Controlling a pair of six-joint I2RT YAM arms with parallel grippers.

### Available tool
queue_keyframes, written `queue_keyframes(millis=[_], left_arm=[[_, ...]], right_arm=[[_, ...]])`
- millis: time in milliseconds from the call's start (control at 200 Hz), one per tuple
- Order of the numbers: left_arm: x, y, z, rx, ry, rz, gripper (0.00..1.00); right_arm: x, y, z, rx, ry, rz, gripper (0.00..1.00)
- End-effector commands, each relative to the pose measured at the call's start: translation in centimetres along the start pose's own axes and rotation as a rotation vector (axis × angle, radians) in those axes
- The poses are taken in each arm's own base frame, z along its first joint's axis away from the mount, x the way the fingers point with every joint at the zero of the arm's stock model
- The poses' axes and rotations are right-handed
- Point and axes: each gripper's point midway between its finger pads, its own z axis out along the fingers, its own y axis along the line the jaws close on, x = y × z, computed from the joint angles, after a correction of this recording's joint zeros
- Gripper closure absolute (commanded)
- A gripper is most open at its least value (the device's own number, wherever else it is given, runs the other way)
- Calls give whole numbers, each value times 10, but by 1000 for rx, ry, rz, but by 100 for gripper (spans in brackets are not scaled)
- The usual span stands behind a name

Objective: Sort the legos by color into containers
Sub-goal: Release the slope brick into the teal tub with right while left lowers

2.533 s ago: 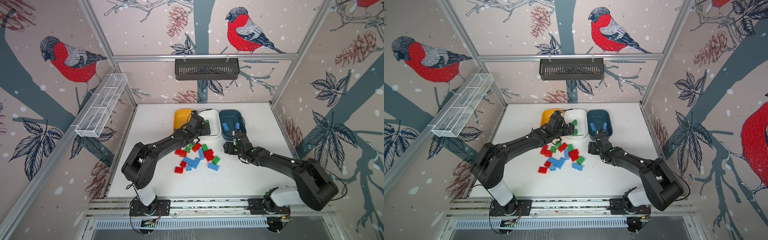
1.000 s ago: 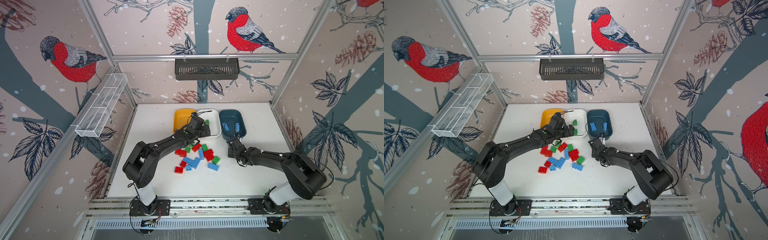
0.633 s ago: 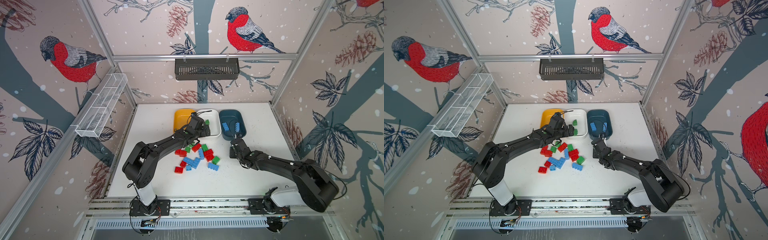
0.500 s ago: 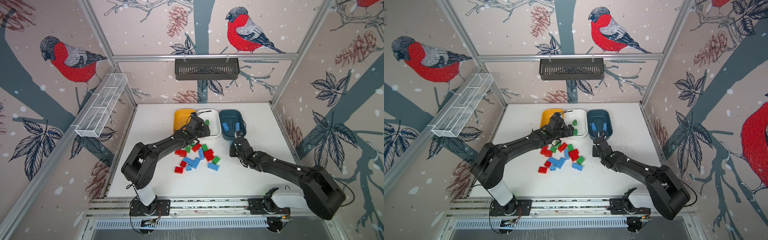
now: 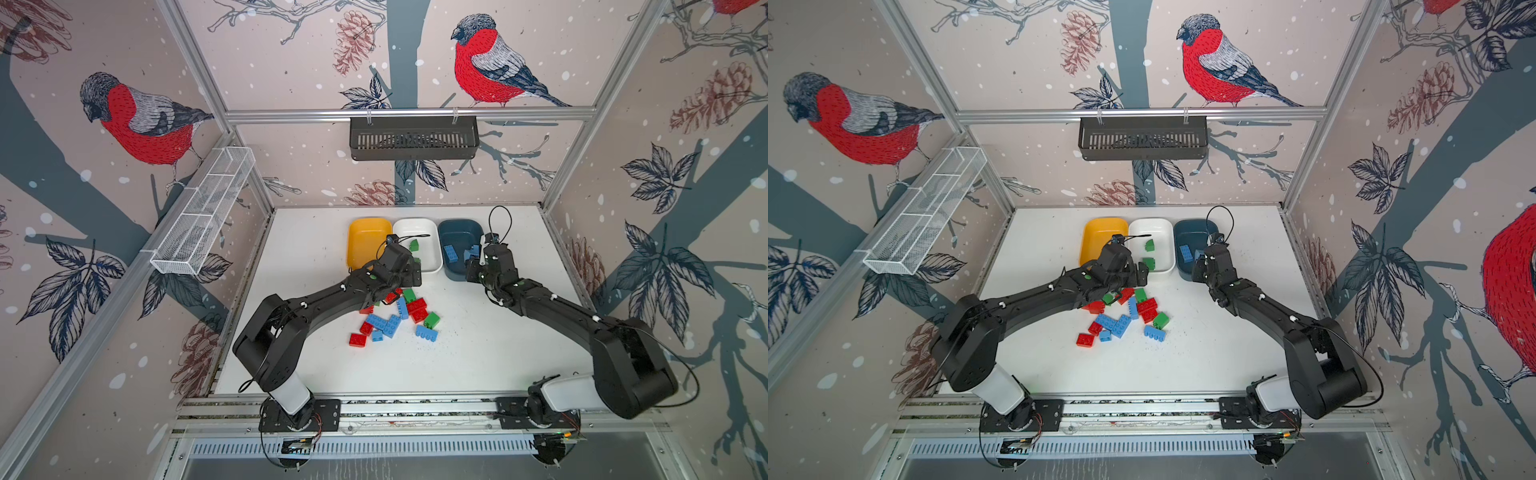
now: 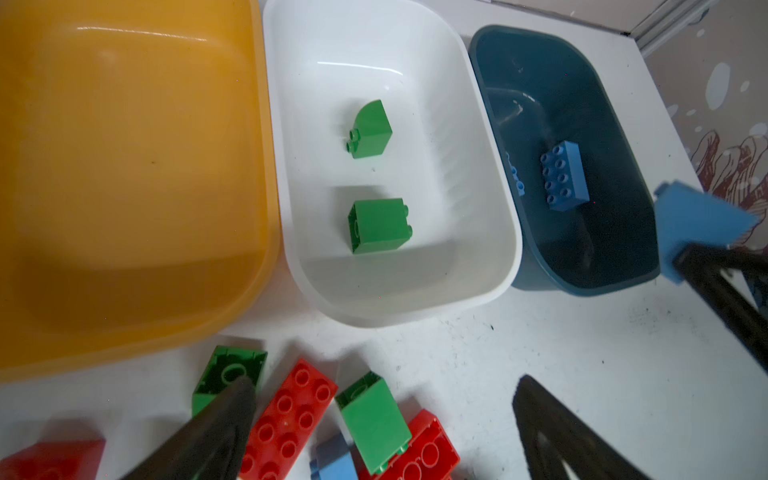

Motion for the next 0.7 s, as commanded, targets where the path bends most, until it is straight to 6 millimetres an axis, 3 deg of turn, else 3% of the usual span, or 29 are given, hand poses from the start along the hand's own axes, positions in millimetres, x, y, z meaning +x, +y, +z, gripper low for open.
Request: queue_keyframes(millis=[0,160,190,370,525,695], left_arm=[[13,12,-5,-61,21,41,3],[26,19,-11,-59,52,1,3],[37,24,-10,-67,77,2,3],[52,28,-5,-76,125,-8,3],[59,27,-1,-70,158,-7,3],[67,30,4,-90,198,2,3]], right_arm=[[-8,-4,10,28,-4,-16,69],[-14,-6,36,50,31,-36,65],[-16,-5,40,51,36,-39,64],[-30,-5,56,95,47,-22,46],[-42,3,44,74,17,-14,29],[-48,12,18,29,-6,-8,18]])
